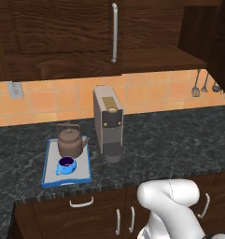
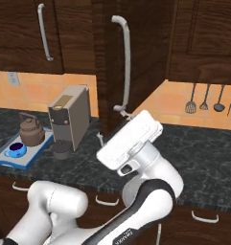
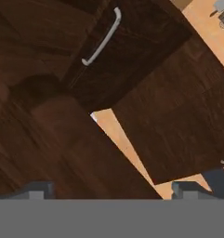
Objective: Pick the kettle from the counter and place it on the tray. Then pick the mug from the cabinet and place it on the tray. Then close the cabinet doors.
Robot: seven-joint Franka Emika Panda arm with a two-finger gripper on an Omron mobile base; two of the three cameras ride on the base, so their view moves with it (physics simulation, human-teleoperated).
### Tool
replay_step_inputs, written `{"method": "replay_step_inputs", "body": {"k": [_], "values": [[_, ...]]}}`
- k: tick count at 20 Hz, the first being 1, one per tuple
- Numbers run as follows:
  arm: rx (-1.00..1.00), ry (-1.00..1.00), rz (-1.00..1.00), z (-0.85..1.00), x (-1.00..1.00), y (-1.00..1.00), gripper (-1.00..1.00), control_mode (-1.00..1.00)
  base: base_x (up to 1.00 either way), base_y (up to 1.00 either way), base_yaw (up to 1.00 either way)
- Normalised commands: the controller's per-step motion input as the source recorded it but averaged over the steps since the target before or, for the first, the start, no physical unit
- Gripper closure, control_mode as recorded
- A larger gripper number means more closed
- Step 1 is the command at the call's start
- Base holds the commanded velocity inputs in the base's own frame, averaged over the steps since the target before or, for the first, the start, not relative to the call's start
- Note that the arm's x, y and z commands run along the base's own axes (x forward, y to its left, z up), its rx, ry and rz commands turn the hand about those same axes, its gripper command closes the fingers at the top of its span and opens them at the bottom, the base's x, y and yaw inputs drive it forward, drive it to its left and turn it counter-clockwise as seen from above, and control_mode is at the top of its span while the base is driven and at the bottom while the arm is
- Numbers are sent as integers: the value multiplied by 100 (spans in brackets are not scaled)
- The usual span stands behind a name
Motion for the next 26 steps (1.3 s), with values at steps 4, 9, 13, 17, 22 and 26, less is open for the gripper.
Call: {"method": "replay_step_inputs", "body": {"k": [4, 9, 13, 17, 22, 26], "values": [[-37, -4, -9, 51, 44, 66, -100, -100, 0, 0, 0], [-27, -4, -19, 39, 47, 73, -100, -100, 0, 0, 0], [-21, -6, -25, 27, 49, 87, -100, -100, 0, 0, 0], [-19, -9, -32, 16, 58, 99, -100, -100, 0, 0, 0], [-18, -8, -34, 13, 70, 98, -100, -100, 0, 0, 0], [-16, -6, -33, 23, 83, 81, -100, -100, 0, 0, 0]]}}
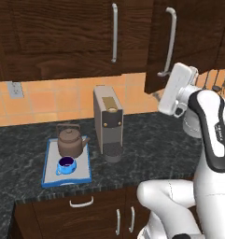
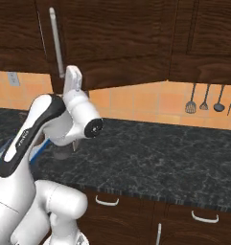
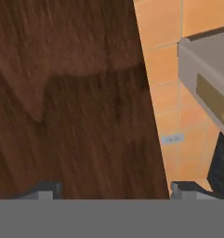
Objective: Pick the kettle from the counter and place it on the tray. Then pick the mug from the cabinet and place it on the tray. Then close the cabinet doors.
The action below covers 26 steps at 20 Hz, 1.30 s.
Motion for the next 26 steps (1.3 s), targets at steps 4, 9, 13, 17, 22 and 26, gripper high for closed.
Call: {"method": "replay_step_inputs", "body": {"k": [4, 9, 13, 17, 22, 26], "values": [[-14, -2, -31, 22, 94, 68, -100, -100, 0, 0, 0], [-11, 0, -28, 21, 99, 61, -100, -100, 0, 0, 0], [-7, 0, -24, 24, 95, 54, -100, -100, 0, 0, 0], [-1, 1, -16, 7, 90, 33, -100, -100, 0, 0, 0], [-1, 2, -12, -7, 88, 28, -100, -100, 0, 0, 0], [-1, 10, -7, -13, 66, 12, -100, -100, 0, 0, 0]]}}
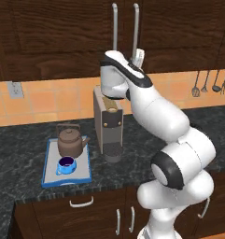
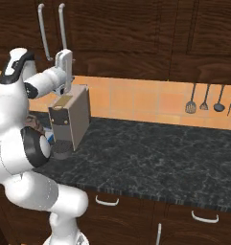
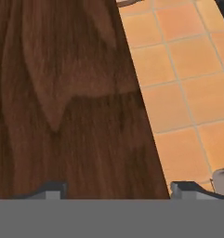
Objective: Pick the kettle from the counter and place it on the tray. Then pick the mug from the cabinet and place it on the tray. Then close the cabinet doors.
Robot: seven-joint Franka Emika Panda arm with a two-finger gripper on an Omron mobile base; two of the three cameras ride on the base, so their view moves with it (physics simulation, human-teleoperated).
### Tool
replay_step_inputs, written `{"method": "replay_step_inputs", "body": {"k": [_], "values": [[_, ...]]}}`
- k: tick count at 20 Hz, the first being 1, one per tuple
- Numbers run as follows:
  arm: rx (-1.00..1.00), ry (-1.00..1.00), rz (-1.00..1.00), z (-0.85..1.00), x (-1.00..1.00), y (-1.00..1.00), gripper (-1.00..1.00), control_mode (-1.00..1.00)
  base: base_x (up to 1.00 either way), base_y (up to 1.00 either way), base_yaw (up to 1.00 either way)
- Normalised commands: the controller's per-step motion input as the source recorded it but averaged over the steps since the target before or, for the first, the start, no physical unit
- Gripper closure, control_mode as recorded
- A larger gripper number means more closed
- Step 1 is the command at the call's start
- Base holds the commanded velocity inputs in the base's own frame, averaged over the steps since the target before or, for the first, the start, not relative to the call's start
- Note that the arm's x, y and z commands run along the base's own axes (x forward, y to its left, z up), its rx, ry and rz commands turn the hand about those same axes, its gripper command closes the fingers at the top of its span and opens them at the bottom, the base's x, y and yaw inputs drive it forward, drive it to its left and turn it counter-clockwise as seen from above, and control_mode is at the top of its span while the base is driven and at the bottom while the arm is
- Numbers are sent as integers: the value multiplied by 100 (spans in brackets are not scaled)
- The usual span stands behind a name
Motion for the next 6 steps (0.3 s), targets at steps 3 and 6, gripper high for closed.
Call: {"method": "replay_step_inputs", "body": {"k": [3, 6], "values": [[0, 16, -3, -3, 57, 0, -100, -100, 0, 0, 0], [0, 2, 0, 0, 2, 0, -100, -100, 0, 0, 0]]}}
